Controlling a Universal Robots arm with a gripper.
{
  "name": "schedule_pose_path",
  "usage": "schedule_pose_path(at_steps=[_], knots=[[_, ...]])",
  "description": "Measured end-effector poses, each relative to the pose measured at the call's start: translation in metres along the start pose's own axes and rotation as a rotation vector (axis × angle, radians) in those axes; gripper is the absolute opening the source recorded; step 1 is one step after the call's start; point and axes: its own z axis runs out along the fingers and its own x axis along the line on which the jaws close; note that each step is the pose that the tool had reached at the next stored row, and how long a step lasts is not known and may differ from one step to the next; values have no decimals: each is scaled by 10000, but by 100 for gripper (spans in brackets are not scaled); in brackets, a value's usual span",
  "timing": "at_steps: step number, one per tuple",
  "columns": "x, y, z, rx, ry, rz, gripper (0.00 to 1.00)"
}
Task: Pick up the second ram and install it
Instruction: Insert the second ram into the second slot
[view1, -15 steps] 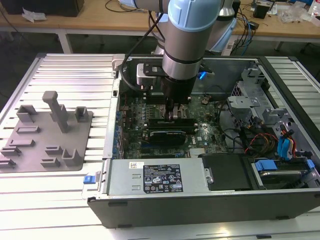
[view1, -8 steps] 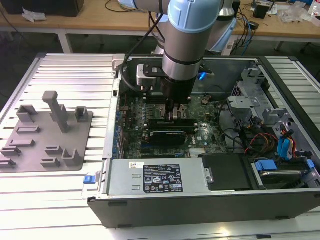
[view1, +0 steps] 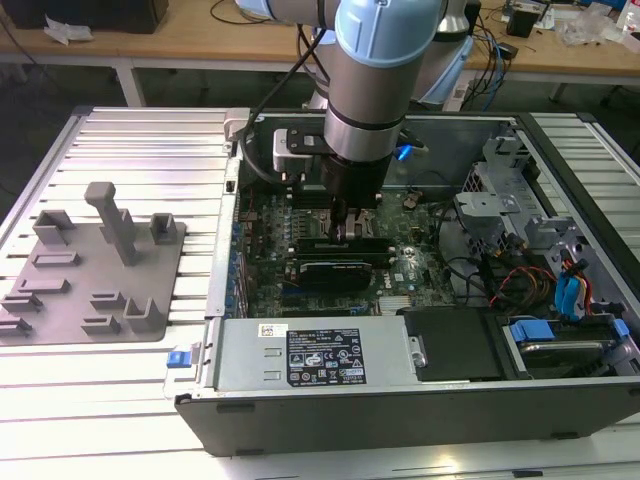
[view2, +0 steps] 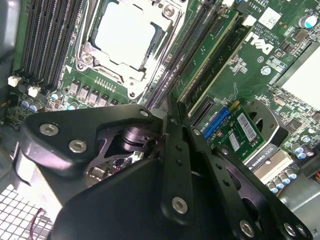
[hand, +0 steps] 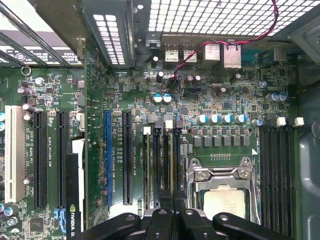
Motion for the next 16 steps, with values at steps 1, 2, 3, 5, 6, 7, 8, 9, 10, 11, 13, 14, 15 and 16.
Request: schedule_pose_path(at_steps=[1,2,3,5,6,7,8,9,10,11,13,14,15,16], knots=[[0,0,4,1,-2,-1,9],[1,0,13,1,-3,-1,9],[2,1,14,0,2,0,9],[3,1,24,0,0,-1,9],[3,1,28,0,-2,0,9],[3,1,28,0,-1,-1,9],[3,1,29,0,-2,0,9],[3,1,29,0,-2,0,9],[2,1,25,1,-4,-1,9],[1,1,15,1,-5,-1,9],[1,2,12,0,-3,0,9],[1,2,11,0,-3,0,9],[1,2,11,-1,0,0,9],[2,2,12,-1,1,0,9]])
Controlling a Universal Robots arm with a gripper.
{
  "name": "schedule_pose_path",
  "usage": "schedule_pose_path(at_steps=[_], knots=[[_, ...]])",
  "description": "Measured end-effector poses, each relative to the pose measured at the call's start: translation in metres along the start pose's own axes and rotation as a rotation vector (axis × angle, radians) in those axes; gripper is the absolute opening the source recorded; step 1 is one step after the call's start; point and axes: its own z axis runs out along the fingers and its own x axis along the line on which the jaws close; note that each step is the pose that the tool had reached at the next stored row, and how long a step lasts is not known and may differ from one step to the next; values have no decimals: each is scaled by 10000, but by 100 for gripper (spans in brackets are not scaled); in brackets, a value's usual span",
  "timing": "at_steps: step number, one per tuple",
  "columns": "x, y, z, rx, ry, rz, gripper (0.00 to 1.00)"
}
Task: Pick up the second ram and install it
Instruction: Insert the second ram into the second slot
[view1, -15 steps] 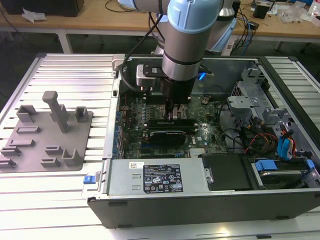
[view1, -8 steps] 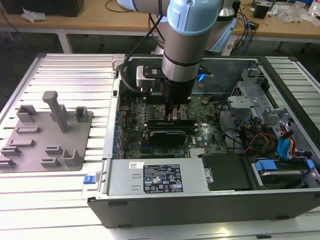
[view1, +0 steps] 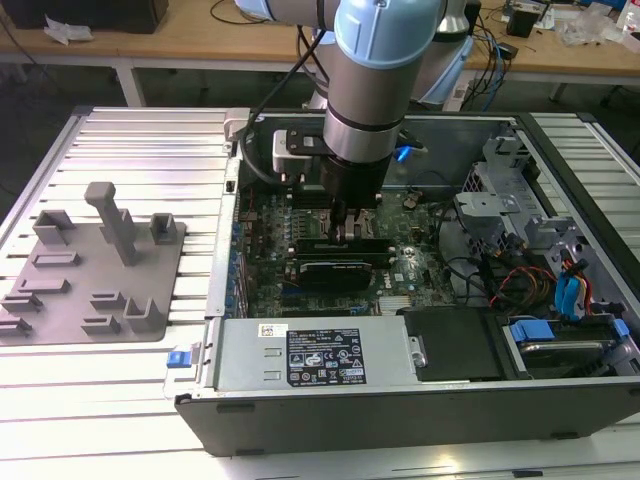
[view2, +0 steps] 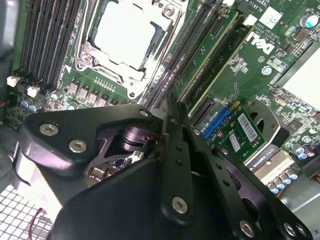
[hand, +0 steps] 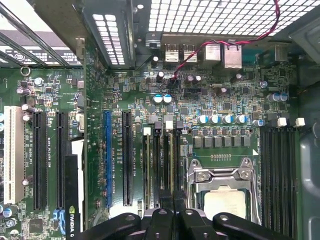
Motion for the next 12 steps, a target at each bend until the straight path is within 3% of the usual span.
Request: schedule_pose_path(at_steps=[12], knots=[[2,0,17,0,-46,-2,9]])
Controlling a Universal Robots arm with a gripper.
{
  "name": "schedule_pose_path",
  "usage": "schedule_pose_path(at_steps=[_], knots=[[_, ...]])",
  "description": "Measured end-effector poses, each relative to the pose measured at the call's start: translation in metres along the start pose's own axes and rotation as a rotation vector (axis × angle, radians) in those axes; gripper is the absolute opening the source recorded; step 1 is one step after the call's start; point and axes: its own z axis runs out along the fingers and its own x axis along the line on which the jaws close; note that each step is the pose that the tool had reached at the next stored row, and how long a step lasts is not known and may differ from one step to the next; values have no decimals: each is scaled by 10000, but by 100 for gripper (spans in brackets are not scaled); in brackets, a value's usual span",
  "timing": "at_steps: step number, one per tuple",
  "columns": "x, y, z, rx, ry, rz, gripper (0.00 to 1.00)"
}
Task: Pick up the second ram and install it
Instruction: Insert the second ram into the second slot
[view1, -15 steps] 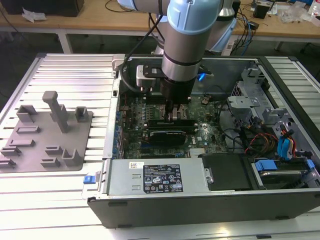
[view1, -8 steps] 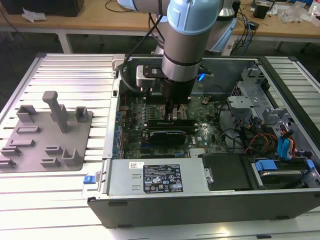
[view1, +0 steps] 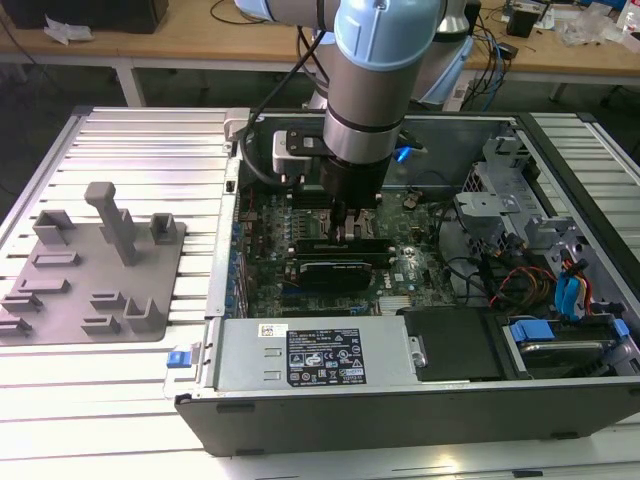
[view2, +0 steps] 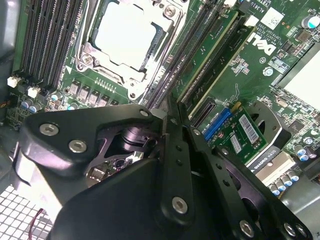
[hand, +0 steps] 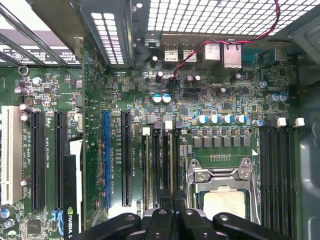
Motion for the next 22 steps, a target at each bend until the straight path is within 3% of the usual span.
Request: schedule_pose_path(at_steps=[22], knots=[[9,-4,94,2,-4,0,9]])
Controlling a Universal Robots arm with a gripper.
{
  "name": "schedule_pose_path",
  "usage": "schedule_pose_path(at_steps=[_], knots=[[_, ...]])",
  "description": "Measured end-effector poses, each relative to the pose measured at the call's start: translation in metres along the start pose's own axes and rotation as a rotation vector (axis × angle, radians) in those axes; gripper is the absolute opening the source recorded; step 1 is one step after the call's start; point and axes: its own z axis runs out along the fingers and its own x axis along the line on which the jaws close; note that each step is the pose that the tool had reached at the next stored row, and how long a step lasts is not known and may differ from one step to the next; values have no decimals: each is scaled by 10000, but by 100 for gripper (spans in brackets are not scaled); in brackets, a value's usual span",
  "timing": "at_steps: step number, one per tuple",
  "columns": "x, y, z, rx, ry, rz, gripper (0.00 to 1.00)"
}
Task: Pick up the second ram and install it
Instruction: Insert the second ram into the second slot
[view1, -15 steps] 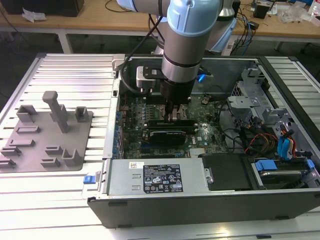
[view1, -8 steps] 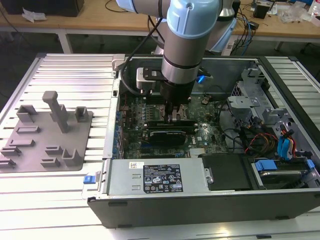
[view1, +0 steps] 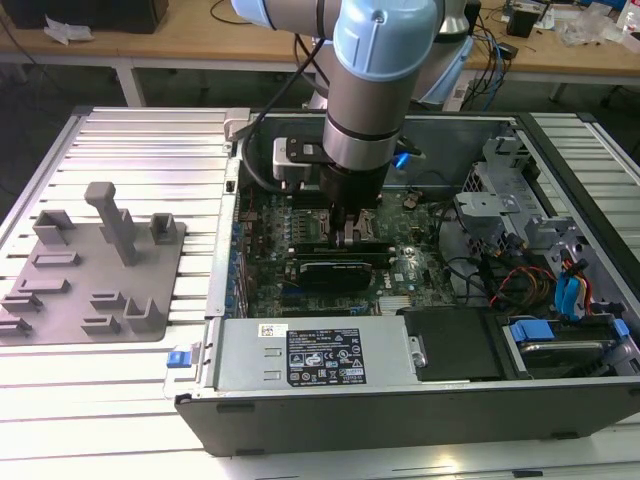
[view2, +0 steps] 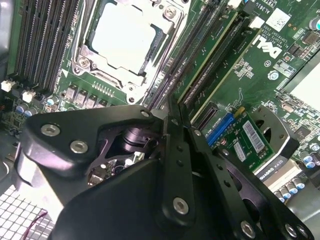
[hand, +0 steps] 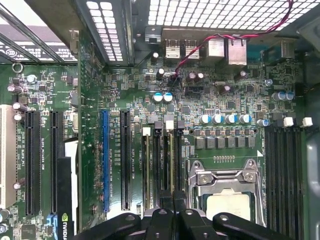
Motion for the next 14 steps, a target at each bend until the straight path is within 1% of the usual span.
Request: schedule_pose_path(at_steps=[10,11,12,14], knots=[[2,0,16,-2,2,0,9],[0,-2,22,7,-15,-1,10],[1,-1,22,4,-10,0,10],[2,0,18,-2,1,1,23]])
